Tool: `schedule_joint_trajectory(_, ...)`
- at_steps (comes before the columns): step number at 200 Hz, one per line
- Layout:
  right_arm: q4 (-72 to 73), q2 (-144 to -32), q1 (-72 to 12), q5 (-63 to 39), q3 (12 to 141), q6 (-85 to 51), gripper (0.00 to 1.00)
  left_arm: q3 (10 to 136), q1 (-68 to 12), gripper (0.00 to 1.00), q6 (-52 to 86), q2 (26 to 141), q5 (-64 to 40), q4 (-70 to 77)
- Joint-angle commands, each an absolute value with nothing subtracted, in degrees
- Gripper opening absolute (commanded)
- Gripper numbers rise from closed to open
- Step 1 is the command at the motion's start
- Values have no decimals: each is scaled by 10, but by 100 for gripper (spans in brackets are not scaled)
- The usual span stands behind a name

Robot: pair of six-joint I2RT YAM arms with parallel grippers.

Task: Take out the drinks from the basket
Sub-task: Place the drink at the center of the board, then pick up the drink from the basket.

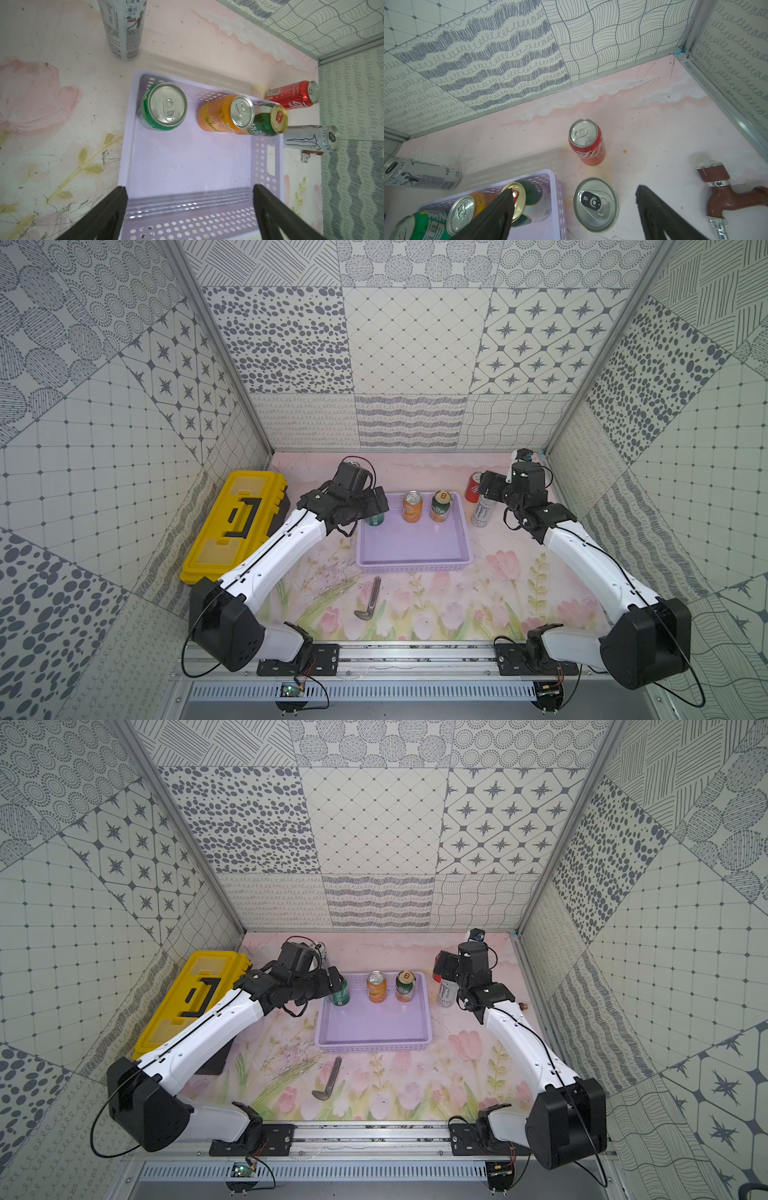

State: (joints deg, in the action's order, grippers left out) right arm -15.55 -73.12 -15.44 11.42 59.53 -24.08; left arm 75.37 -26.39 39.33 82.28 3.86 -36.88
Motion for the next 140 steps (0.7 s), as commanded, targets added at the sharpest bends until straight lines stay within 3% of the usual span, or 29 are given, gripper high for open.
schedule_joint_trajectory(1, -136, -725, -160, 91, 575, -250, 95, 797, -270, 96, 366, 865, 75, -409)
schedule_joint_trajectory(62, -135, -716, -161, 99, 566, -241, 95, 881, -277, 91, 333, 981, 151, -436)
schedule_joint_trajectory(140, -131, -716, -160, 100, 560, -238, 95, 931, -232, 85, 325, 1064, 105, -455)
